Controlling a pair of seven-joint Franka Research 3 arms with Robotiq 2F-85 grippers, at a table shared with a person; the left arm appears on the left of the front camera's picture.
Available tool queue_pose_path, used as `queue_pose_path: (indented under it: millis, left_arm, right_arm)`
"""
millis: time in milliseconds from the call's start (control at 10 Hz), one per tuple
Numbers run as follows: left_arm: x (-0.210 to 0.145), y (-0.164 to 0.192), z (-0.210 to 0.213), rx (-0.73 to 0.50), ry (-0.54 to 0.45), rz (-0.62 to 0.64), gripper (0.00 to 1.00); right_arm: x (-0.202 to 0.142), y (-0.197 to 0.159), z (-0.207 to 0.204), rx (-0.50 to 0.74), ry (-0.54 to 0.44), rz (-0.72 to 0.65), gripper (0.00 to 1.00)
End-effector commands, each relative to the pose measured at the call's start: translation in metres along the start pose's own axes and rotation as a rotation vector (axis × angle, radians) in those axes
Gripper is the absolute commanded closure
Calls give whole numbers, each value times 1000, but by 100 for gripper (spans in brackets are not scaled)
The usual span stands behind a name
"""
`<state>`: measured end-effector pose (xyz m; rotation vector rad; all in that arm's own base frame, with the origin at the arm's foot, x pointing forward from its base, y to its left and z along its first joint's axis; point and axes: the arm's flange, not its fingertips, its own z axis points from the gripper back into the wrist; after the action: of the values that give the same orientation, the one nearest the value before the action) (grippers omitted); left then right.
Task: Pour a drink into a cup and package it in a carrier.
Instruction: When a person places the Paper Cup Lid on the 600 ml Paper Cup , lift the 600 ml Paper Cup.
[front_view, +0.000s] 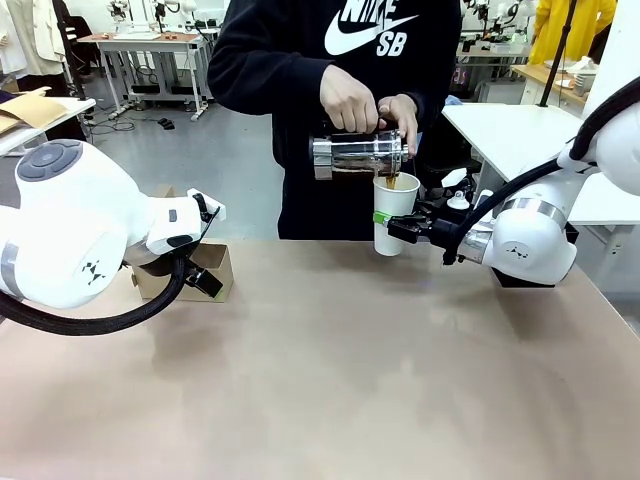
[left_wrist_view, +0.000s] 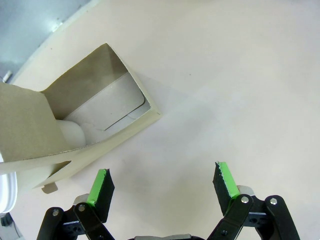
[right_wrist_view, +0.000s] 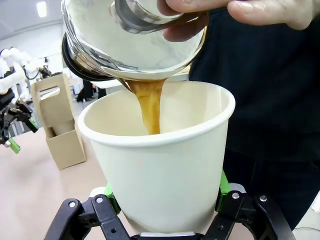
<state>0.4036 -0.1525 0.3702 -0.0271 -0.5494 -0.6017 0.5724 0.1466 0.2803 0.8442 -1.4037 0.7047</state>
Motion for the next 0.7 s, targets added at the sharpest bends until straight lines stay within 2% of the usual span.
queue_pose_path:
  millis: [0, 600]
  left_arm:
    - [0, 1, 0, -1, -1, 2, 0]
    - [0, 1, 0, -1, -1, 2, 0]
  right_arm:
    - [4, 3, 1, 3, 0, -6, 19]
    - [4, 3, 1, 3, 0, -6, 19]
